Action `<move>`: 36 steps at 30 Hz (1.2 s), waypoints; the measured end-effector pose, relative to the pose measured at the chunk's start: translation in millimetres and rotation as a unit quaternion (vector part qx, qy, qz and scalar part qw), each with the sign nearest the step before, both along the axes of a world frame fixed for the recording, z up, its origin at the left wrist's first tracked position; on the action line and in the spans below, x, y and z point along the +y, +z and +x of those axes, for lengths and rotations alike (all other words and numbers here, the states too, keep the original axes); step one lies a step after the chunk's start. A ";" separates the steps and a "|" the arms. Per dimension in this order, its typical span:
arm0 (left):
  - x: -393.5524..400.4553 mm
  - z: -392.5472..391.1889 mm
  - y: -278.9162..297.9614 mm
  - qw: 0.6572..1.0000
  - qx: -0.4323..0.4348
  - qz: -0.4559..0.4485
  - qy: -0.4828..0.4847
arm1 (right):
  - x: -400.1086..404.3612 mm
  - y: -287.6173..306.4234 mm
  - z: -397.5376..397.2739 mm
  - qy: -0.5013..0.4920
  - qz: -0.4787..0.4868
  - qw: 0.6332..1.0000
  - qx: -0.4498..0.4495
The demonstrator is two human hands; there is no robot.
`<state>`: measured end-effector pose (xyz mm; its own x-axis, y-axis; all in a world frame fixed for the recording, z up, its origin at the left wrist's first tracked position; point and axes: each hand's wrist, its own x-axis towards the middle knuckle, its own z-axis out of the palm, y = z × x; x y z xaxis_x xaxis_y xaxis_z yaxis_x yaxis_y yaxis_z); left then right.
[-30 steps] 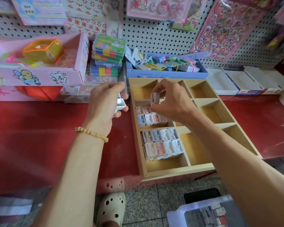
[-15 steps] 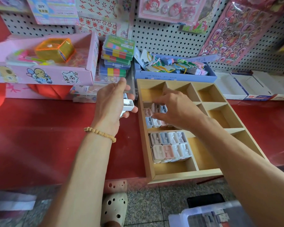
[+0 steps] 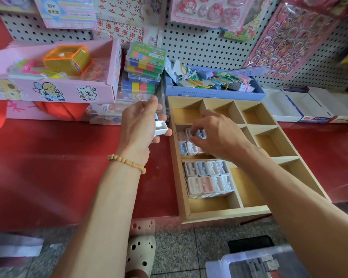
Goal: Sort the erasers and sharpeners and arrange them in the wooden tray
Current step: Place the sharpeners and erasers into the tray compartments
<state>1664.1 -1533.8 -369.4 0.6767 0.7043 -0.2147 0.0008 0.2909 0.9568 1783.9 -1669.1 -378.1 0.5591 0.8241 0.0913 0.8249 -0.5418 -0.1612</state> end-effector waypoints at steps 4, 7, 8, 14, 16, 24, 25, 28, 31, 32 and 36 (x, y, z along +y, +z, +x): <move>-3.3 -0.3 -0.3 1.000 -0.003 0.018 -0.009 | 0.5 1.7 -4.5 -0.004 0.083 0.997 0.011; -4.3 2.1 -2.9 0.999 0.017 0.045 0.009 | 3.9 17.2 -22.1 0.005 0.220 0.966 0.135; -5.2 3.2 -4.2 0.999 0.018 0.047 0.013 | 4.9 21.6 -28.4 0.012 0.238 0.956 0.171; -13.5 6.8 -2.5 1.000 -0.004 -0.001 0.012 | 7.3 26.7 -41.6 0.034 0.202 0.964 0.168; -15.1 7.1 -0.6 1.000 -0.001 -0.010 0.010 | 6.8 29.2 -42.1 0.029 0.206 0.961 0.182; -18.5 6.8 3.2 0.997 -0.004 0.020 -0.078 | -2.7 42.0 -22.8 -0.024 0.268 0.936 0.225; -19.3 7.3 3.0 0.996 -0.006 0.019 -0.083 | -2.4 43.6 -23.1 -0.019 0.272 0.934 0.231; -20.4 7.8 2.4 0.996 -0.001 0.010 -0.090 | -1.9 46.7 -21.6 -0.016 0.285 0.922 0.261; -18.5 6.8 1.1 0.996 -0.009 0.027 -0.088 | -1.2 44.8 -18.4 -0.022 0.276 0.905 0.322; -18.1 6.0 1.2 0.996 -0.013 0.030 -0.087 | -0.9 43.6 -18.0 -0.033 0.280 0.894 0.348; -18.2 3.1 3.9 0.992 -0.030 0.035 -0.116 | -1.9 42.0 -14.5 -0.071 0.312 0.848 0.422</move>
<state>1667.2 -1552.1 -365.5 0.8328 0.5393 -0.1249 0.0019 0.2227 0.9749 1769.4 -1671.0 -336.1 0.7321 0.6812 0.0027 0.2068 -0.2185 -0.9537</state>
